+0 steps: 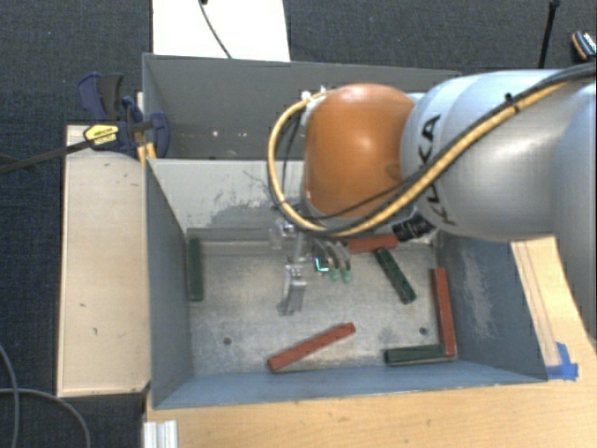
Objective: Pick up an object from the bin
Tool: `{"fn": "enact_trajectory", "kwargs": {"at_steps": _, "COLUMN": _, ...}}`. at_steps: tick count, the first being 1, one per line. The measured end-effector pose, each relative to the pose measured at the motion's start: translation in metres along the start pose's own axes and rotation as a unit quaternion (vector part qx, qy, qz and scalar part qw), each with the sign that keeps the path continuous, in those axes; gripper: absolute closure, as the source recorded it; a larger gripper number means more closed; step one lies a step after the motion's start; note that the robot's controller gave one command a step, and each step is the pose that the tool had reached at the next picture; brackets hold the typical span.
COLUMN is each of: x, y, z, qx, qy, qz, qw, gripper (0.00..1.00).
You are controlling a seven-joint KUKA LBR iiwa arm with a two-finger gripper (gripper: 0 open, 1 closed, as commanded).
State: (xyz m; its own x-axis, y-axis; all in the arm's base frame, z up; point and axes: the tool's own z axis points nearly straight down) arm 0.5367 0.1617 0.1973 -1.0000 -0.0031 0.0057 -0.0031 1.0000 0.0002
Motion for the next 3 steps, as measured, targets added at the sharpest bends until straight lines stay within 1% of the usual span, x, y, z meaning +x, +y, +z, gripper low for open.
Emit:
{"fn": "enact_trajectory", "kwargs": {"at_steps": 1, "x": 0.049, "y": -0.009, "z": 0.125, "qx": 0.000, "qy": -0.0064, "qz": -0.250, "qw": 0.9683, "gripper": 0.00}}
{"fn": "enact_trajectory", "kwargs": {"at_steps": 2, "x": 0.051, "y": -0.009, "z": 0.125, "qx": 0.000, "qy": -0.0038, "qz": -0.247, "qw": 0.9691, "gripper": 1.00}}
{"fn": "enact_trajectory", "kwargs": {"at_steps": 3, "x": 0.051, "y": -0.021, "z": -0.009, "qx": 0.001, "qy": -0.0079, "qz": -0.270, "qw": 0.9629, "gripper": 1.00}}
